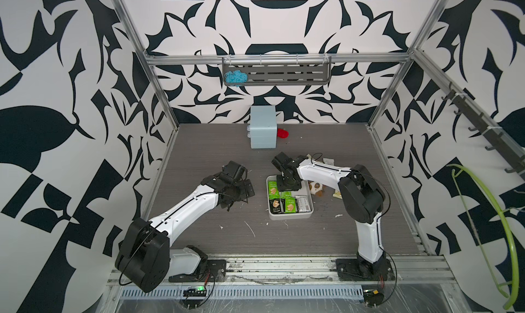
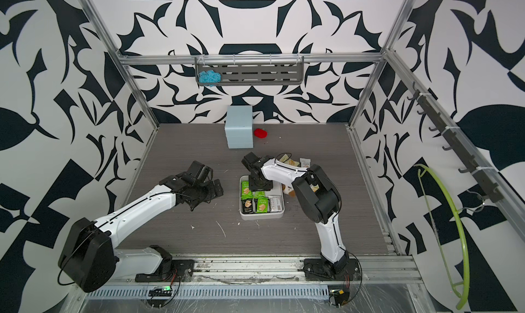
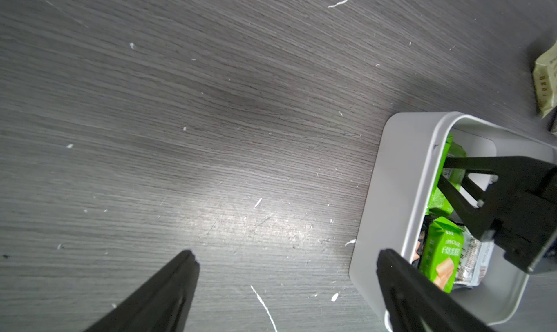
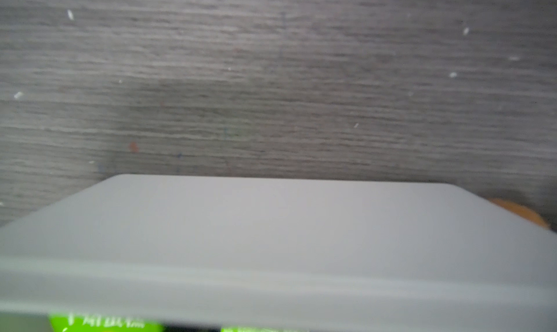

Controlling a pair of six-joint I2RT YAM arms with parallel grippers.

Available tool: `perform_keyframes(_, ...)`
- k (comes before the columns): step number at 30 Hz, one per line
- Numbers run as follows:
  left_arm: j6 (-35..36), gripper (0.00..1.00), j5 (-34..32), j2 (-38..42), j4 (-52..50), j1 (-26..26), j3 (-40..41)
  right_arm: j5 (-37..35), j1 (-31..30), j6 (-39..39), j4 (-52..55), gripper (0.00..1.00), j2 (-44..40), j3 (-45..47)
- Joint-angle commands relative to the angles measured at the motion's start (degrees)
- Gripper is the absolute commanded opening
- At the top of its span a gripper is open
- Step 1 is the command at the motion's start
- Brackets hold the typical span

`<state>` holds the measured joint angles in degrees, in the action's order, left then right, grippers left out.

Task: Take the cookies out of the storage box
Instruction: Pick up the cookie from the storage box.

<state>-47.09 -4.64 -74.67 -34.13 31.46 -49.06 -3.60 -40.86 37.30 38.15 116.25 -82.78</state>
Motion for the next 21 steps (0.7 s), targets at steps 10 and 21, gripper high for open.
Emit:
perform_keyframes(10,-1.8,1.00,2.3,-4.2,-1.3,-0.2,-4.0,-1.2,-0.3,-1.9,4.0,0.38,-9.9,-2.4)
perform_keyframes(21,-1.9,0.99,4.1,-9.7,-0.8,1.0,-11.7,0.7,4.1,-3.5,4.2,0.37,-18.2,1.6)
